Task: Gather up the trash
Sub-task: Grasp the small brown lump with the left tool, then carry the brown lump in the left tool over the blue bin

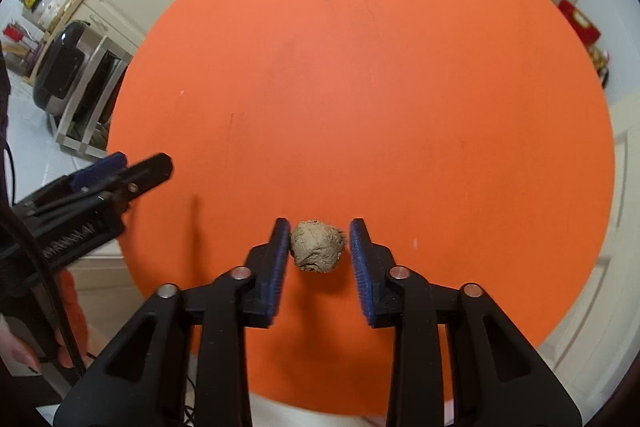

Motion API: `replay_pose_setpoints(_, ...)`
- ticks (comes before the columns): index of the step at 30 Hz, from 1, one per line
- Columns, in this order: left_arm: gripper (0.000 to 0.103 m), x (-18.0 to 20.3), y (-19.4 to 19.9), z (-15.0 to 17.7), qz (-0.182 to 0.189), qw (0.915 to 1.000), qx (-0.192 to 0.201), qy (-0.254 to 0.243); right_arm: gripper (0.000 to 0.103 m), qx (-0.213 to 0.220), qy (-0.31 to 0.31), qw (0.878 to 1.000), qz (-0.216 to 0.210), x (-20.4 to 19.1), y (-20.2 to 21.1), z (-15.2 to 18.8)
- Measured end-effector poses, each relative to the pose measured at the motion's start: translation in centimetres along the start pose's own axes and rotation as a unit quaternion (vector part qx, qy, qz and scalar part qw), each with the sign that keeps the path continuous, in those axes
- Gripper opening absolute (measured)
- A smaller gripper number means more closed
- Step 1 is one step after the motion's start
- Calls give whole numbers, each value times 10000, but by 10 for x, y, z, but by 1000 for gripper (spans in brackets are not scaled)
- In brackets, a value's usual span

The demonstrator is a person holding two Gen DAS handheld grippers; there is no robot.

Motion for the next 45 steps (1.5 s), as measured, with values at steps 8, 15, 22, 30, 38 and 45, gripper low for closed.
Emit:
replay_pose_setpoints(8, 68, 16, 16, 27, -24, 9999, -27, -130, 56, 295, -141, 9995, -6, 14, 18, 15)
replay_pose_setpoints(15, 70, 24, 41, 40, 129, 9997, 83, -195, 58, 517, -259, 9983, -35, 26, 34, 32)
replay_pose_setpoints(22, 73, 30, 51, 63, 413, 9989, 19, -240, 62, 709, -317, 9970, -29, 40, 50, 42)
replay_pose_setpoints(30, 72, 38, 32, 63, 536, 9981, -279, -100, 62, 818, -447, 9956, 13, 58, 56, 55)
replay_pose_setpoints(38, 23, 48, 25, 64, 242, 9983, -160, -502, 62, 910, -566, 9942, -7, 70, 61, 59)
replay_pose_setpoints(45, 22, 43, 30, 71, 330, 9976, -81, -599, 62, 938, -605, 9938, 12, 74, 60, 59)
Point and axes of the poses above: each gripper's, at about its wrist camera, not at the fingertips, and y roughly against the way its jaws point, x to its right, z to its underside, the point moved 8 cm from there along -y, roughly the way its jaws point, and after that the axes turned 15 degrees about -z, right-handed, at the moved point
